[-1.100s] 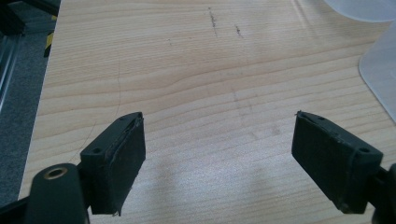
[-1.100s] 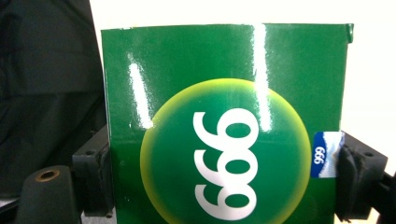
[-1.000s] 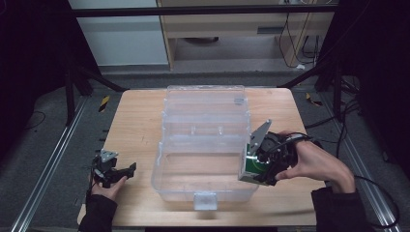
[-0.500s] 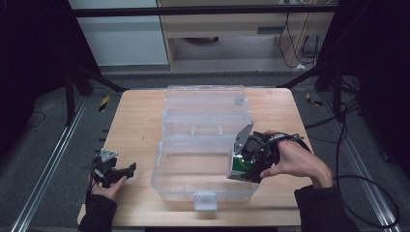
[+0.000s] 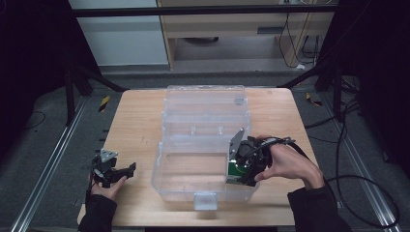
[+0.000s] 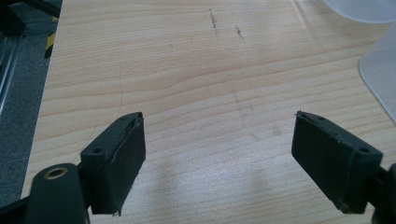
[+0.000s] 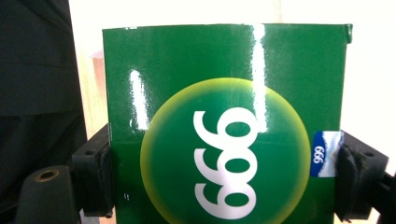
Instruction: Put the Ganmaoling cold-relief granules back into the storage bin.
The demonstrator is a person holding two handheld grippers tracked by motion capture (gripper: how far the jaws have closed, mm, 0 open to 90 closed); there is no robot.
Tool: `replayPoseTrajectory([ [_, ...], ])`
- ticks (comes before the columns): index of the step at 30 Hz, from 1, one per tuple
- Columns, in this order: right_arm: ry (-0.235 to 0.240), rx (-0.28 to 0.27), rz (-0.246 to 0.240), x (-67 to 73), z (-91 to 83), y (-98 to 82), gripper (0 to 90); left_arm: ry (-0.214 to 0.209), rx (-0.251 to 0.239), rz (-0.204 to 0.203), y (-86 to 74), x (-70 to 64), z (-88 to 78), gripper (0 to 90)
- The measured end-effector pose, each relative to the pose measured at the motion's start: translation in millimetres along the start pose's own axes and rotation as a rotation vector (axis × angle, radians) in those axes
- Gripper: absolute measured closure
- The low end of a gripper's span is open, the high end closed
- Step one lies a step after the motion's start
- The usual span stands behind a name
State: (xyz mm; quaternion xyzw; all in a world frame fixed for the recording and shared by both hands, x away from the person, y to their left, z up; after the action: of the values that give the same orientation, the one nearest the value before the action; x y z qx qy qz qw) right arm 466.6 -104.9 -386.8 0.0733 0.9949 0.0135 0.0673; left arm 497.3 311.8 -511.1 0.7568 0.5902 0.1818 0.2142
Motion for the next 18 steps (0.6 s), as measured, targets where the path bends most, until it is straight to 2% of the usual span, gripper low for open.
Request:
replayPoseTrajectory([
  [8, 0.007, 0.017, 0.0, 0.6, 12.9, -2.9, 15.8, 0.0, 0.001, 0.0, 0.1, 0.0, 0.4, 16.9],
  [18, 0.015, -0.032, 0.019, 1.3, 17.6, -3.0, 15.7, 0.0, 0.001, 0.001, 0.2, -0.3, 0.5, 16.9],
])
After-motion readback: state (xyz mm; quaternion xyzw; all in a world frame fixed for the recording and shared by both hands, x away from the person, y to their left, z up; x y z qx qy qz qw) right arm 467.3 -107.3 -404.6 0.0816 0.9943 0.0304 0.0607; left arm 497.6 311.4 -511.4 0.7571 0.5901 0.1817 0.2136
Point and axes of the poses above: each handheld gripper's, and its own axes: z roughly forward along the jaws, y roughly out of its top, x roughly to its left, the point moved 5 cm from there along z, roughly forward along the jaws, and after that the axes turned 15 degrees about x, right-handed, at the moved point
